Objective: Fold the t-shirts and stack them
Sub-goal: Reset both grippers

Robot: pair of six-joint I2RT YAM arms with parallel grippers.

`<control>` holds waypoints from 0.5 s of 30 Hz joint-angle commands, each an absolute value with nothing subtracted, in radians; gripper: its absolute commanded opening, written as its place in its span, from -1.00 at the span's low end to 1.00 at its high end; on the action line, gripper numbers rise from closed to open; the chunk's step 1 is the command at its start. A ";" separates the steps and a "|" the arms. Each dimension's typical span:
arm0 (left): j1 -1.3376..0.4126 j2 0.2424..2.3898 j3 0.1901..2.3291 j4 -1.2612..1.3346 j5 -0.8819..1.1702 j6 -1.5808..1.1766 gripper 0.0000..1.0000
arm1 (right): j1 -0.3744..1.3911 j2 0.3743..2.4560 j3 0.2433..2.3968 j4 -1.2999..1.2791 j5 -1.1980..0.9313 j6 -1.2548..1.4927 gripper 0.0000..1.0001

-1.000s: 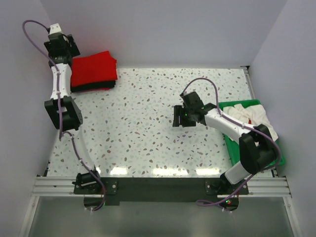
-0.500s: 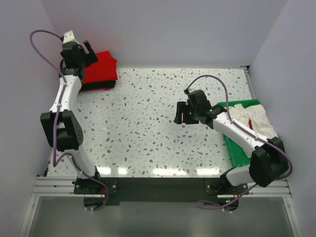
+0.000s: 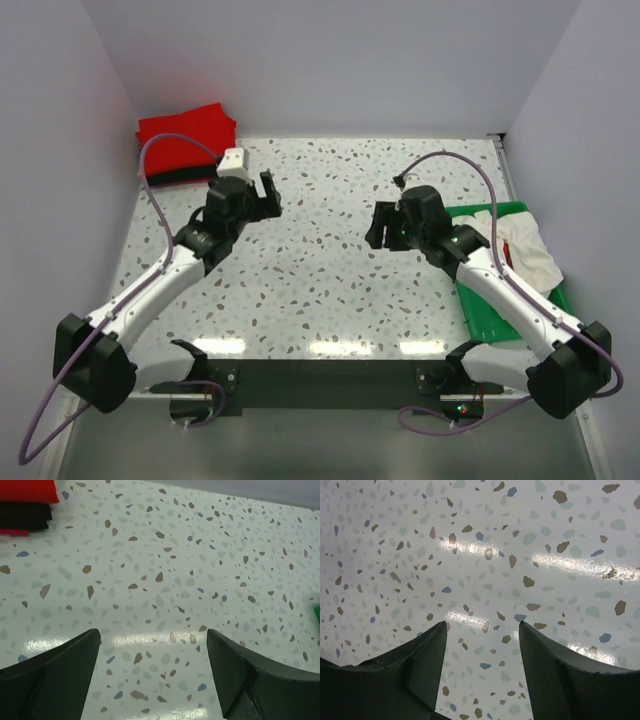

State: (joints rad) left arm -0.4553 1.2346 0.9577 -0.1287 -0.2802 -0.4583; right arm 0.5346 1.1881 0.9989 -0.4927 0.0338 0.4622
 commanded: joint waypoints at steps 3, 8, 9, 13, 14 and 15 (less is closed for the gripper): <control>-0.638 1.098 0.862 -0.205 -0.451 -0.508 0.83 | 0.535 1.100 0.973 -0.514 0.129 0.462 0.26; -0.713 1.080 0.870 -0.267 -0.416 -0.509 0.84 | 0.535 1.049 0.948 -0.517 0.201 0.479 0.24; -0.715 1.086 0.879 -0.270 -0.363 -0.508 0.84 | 0.535 1.037 0.939 -0.515 0.207 0.485 0.24; -0.723 1.135 0.942 -0.284 -0.264 -0.471 0.86 | 0.535 1.014 0.914 -0.492 0.216 0.503 0.20; -0.723 1.152 0.952 -0.291 -0.243 -0.450 0.86 | 0.535 1.011 0.905 -0.488 0.219 0.509 0.19; -0.724 1.158 0.962 -0.298 -0.238 -0.440 0.87 | 0.535 1.012 0.905 -0.480 0.221 0.511 0.19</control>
